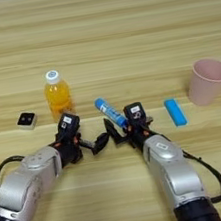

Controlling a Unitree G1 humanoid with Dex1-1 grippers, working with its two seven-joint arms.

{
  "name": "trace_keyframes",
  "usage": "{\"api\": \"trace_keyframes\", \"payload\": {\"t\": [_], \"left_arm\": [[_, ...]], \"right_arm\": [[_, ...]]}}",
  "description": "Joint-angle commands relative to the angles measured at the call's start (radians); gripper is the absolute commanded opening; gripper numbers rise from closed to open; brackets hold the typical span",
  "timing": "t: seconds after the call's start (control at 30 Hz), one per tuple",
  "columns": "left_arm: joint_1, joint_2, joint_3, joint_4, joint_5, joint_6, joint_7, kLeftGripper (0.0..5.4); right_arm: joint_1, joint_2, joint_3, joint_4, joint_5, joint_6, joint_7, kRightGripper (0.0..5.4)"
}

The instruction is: Move the objects on the table

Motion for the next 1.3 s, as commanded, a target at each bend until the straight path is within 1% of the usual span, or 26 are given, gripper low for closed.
{"api": "trace_keyframes", "payload": {"t": [0.03,0.2,0.27,0.3,0.4,0.53,0.63,0.77,0.8,0.87,0.93,1.0,1.07,1.1,1.2,1.3], "left_arm": [[0.049,0.02,0.012,0.087,0.032,0.051,0.032,5.4],[0.051,0.015,0.016,0.089,0.04,0.047,0.03,5.4],[0.052,0.014,0.017,0.09,0.043,0.046,0.029,5.4],[0.052,0.013,0.018,0.091,0.044,0.045,0.028,5.4],[0.05,0.01,0.022,0.099,0.049,0.042,0.026,5.4],[0.053,0.01,0.027,0.092,0.054,0.028,0.029,5.4],[0.065,0.018,0.031,0.034,0.053,0.019,0.029,5.4],[0.092,0.03,0.032,-0.104,0.035,0.017,0.012,5.4],[0.098,0.039,0.027,-0.144,0.036,0.019,0.007,5.4],[0.109,0.063,0.021,-0.212,0.04,0.003,-0.005,5.4],[0.123,0.09,0.022,-0.28,0.03,0.011,-0.024,5.4],[0.139,0.121,0.035,-0.352,0.016,0.022,-0.041,5.4],[0.147,0.138,0.049,-0.403,0.002,0.031,-0.052,5.4],[0.148,0.141,0.058,-0.42,-0.003,0.036,-0.052,5.4],[0.142,0.143,0.082,-0.45,-0.023,0.044,-0.048,5.4],[0.135,0.138,0.093,-0.442,-0.031,0.049,-0.041,5.4]], "right_arm": [[0.018,0.039,0.01,-0.054,0.08,0.073,0.041,3.54],[0.022,0.054,-0.012,-0.083,0.155,0.139,0.045,2.99],[0.021,0.055,-0.017,-0.088,0.166,0.147,0.045,2.77],[0.021,0.056,-0.019,-0.09,0.174,0.154,0.045,2.55],[0.019,0.059,-0.022,-0.094,0.198,0.171,0.049,2.22],[0.021,0.055,-0.015,-0.1,0.206,0.175,0.049,1.8],[0.023,0.053,-0.004,-0.095,0.203,0.174,0.051,1.48],[0.022,0.05,0.002,-0.08,0.198,0.168,0.055,1.02],[0.021,0.049,0.002,-0.076,0.197,0.168,0.056,0.92],[0.019,0.049,0.001,-0.071,0.196,0.168,0.056,0.71],[0.017,0.049,-0.001,-0.066,0.195,0.168,0.057,0.53],[0.015,0.049,-0.003,-0.06,0.193,0.167,0.059,0.3],[0.013,0.049,-0.004,-0.055,0.193,0.166,0.06,0.19],[0.012,0.048,-0.005,-0.052,0.193,0.165,0.06,0.04],[0.011,0.048,-0.008,-0.048,0.193,0.166,0.059,0.04],[0.022,0.048,0.001,-0.059,0.194,0.185,0.056,0.04]]}}
